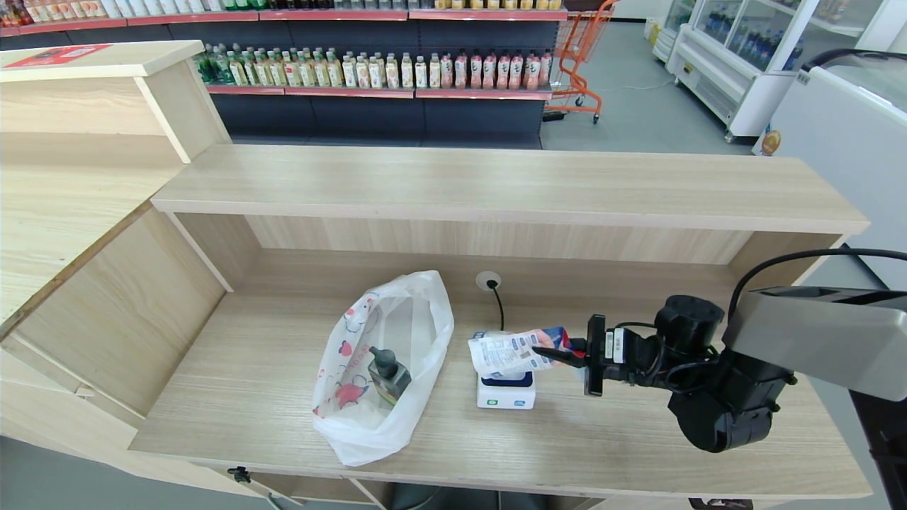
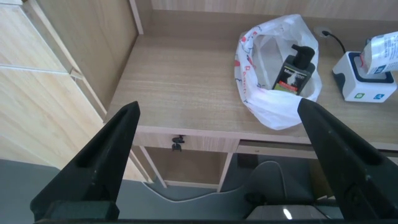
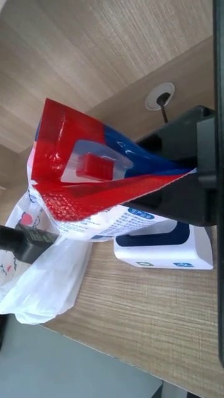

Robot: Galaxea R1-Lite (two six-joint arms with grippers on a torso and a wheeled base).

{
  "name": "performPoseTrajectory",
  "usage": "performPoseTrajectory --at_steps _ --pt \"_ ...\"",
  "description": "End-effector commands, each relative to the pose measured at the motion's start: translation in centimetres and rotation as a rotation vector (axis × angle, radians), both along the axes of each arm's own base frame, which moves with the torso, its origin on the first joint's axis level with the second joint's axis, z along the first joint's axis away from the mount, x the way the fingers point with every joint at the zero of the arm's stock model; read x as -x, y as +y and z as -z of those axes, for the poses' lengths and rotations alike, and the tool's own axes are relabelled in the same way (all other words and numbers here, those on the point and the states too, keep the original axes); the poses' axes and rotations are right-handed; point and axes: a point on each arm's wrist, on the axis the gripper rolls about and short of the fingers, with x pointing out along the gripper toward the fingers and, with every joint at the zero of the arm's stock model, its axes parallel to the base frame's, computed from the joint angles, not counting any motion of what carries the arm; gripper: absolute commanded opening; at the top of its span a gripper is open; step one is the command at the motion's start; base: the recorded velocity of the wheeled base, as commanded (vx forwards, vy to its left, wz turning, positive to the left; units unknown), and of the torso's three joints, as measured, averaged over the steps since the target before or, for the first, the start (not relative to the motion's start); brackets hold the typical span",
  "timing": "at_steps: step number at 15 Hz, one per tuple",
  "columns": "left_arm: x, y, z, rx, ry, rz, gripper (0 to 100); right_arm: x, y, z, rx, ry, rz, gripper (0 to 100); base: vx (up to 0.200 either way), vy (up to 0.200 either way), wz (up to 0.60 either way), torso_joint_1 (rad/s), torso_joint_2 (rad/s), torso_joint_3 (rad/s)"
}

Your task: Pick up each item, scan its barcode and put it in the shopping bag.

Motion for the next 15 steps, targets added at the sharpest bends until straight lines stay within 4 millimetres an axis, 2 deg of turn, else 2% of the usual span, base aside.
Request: performPoseTrajectory --at_steps 1,2,3,5,7,9,10,12,15 --pt "0.0 0.0 0.0 0.000 0.001 0.000 100 0.0 0.0 -0.1 -0.001 -0.004 -0.001 0 0.000 0.000 0.00 0.000 0.00 0.000" --pt "0.0 0.0 0.0 0.000 0.001 0.000 100 0.0 0.0 -0.1 -0.001 -0.004 0.001 0 0.000 0.000 0.00 0.000 0.00 0.000" --pt "0.0 0.0 0.0 0.000 0.001 0.000 100 -0.2 0.0 -1.4 -0.019 -0.015 0.007 0 0.000 0.000 0.00 0.000 0.00 0.000" --pt "0.0 0.0 0.0 0.000 0.001 0.000 100 -0.3 -0.4 -5.2 -0.094 0.020 0.085 0 0.000 0.000 0.00 0.000 0.00 0.000" --pt "0.0 0.0 0.0 0.000 0.001 0.000 100 0.5 -0.4 -9.6 -0.213 0.063 0.203 0 0.000 0.000 0.00 0.000 0.00 0.000" --pt "0.0 0.0 0.0 0.000 0.001 0.000 100 1.6 -0.3 -12.3 -0.269 0.132 0.250 0 0.000 0.000 0.00 0.000 0.00 0.000" --pt "0.0 0.0 0.0 0.000 0.001 0.000 100 2.2 -0.3 -13.2 -0.287 0.187 0.313 0 0.000 0.000 0.00 0.000 0.00 0.000" --pt "0.0 0.0 0.0 0.000 0.001 0.000 100 3.7 0.9 -15.2 -0.412 0.375 0.468 0 0.000 0.000 0.00 0.000 0.00 0.000" --pt "0.0 0.0 0.0 0.000 0.001 0.000 100 6.3 2.5 -16.6 -0.535 0.656 0.652 0 0.000 0.000 0.00 0.000 0.00 0.000"
